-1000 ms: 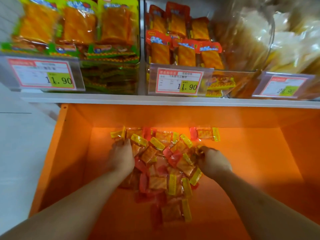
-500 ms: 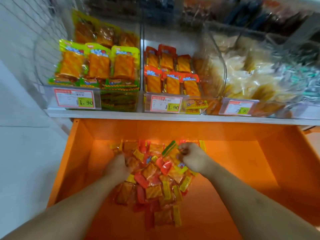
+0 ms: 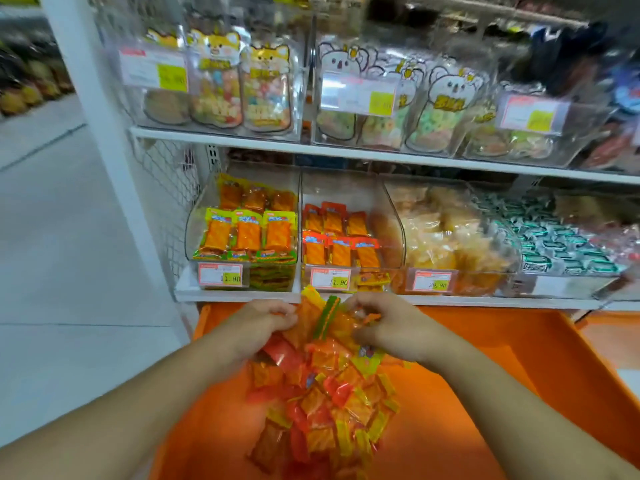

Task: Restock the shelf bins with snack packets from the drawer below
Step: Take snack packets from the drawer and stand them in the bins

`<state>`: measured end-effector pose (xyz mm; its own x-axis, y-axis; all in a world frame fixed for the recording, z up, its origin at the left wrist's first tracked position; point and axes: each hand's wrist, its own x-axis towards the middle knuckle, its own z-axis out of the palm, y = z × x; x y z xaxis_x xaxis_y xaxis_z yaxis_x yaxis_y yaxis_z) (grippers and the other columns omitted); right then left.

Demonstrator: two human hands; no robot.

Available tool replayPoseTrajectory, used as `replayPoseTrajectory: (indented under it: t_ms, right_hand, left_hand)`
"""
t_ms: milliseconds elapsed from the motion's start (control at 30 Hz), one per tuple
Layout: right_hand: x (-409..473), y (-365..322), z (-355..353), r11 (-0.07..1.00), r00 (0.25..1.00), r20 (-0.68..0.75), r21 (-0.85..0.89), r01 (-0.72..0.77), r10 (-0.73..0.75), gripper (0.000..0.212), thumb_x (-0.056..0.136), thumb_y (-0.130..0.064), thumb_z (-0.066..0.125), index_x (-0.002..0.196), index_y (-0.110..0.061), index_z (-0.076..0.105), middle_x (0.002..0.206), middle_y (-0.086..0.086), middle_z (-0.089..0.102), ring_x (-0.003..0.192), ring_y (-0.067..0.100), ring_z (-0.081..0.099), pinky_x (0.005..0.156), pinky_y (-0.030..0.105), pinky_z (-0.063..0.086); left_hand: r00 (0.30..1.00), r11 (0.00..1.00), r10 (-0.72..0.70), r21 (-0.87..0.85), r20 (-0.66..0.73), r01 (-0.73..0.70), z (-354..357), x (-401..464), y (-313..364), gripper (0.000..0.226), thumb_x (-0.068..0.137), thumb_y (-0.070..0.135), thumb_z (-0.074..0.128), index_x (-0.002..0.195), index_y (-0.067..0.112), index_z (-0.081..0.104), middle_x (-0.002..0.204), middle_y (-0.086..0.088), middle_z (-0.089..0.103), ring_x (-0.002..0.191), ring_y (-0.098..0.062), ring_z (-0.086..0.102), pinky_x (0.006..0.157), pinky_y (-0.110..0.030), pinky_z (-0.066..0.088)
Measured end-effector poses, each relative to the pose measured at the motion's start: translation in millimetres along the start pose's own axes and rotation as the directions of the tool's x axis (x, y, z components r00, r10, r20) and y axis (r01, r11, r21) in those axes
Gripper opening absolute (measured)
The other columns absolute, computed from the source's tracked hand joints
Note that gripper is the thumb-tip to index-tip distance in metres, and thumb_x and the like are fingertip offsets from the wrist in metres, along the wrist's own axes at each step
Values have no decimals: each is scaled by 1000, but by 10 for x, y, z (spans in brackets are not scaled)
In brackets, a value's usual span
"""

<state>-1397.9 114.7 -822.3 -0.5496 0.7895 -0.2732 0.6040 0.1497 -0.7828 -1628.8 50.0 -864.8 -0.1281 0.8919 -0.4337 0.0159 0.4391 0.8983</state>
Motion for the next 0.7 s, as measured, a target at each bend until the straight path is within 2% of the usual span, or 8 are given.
replayPoseTrajectory:
  t_ms: [100,200,267,333,367,467,600,700]
  right_hand:
    - [-216,-247,-2,993,994,14,-44,107,-107,46,83,8,71,94,-37,69,91,-6,56,66,11,56,59,30,50]
    - [-269,-325,31,980,985,-27,-107,169,-173,43,83,-8,80,110,-41,74,110,-12,70,83,5,70,72,30,61]
    - [-255,-352,56,971,978,-82,-163,177,-192,42,84,-19,84,117,-41,71,107,-24,68,92,-3,66,73,21,55]
    - [-212,-356,74,979,966,-169,-94,183,-196,41,82,-20,87,114,-39,69,85,-25,61,76,-4,58,67,18,51]
    - [-181,-348,70,981,955,-225,-50,188,-194,41,81,-19,88,112,-38,69,79,-19,54,71,-1,53,67,24,52]
    - [-87,-328,31,986,917,-377,48,159,-130,42,78,-20,92,106,-38,67,89,-10,60,77,12,59,74,38,59]
    - [2,-343,-28,972,883,-448,107,207,-139,36,81,-15,89,101,-36,67,98,-4,65,71,14,53,69,37,57]
    - [57,-349,-29,962,866,-474,129,243,-155,35,84,-13,86,103,-33,66,100,0,64,68,11,50,67,29,54]
  left_hand:
    - [997,998,32,-61,67,-28,-39,-303,199,18,98,31,67,105,20,80,100,-1,80,89,-18,73,81,-34,52]
    - [988,991,86,87,127,-97,-44,-498,304,38,85,54,77,111,26,79,107,5,80,105,-15,73,95,-36,53]
    - [984,984,118,116,132,-134,-25,-526,317,30,88,40,81,112,22,77,105,2,80,106,-18,74,95,-32,54]
    - [984,984,141,90,112,-151,0,-514,298,21,92,24,76,112,20,76,101,-2,81,101,-22,76,85,-32,56]
    - [983,985,145,75,109,-154,19,-504,304,20,93,22,75,113,21,76,101,-4,81,98,-25,76,80,-34,55]
    - [979,991,135,-17,150,-133,52,-442,289,32,90,13,77,120,21,73,106,-9,80,102,-31,76,83,-43,56]
    - [971,990,141,-51,193,-133,70,-351,295,51,83,-6,78,127,19,68,112,-13,78,108,-32,74,98,-51,57]
    - [974,985,172,-25,146,-170,66,-315,339,55,80,-9,81,125,20,68,107,-12,79,102,-32,75,97,-52,58]
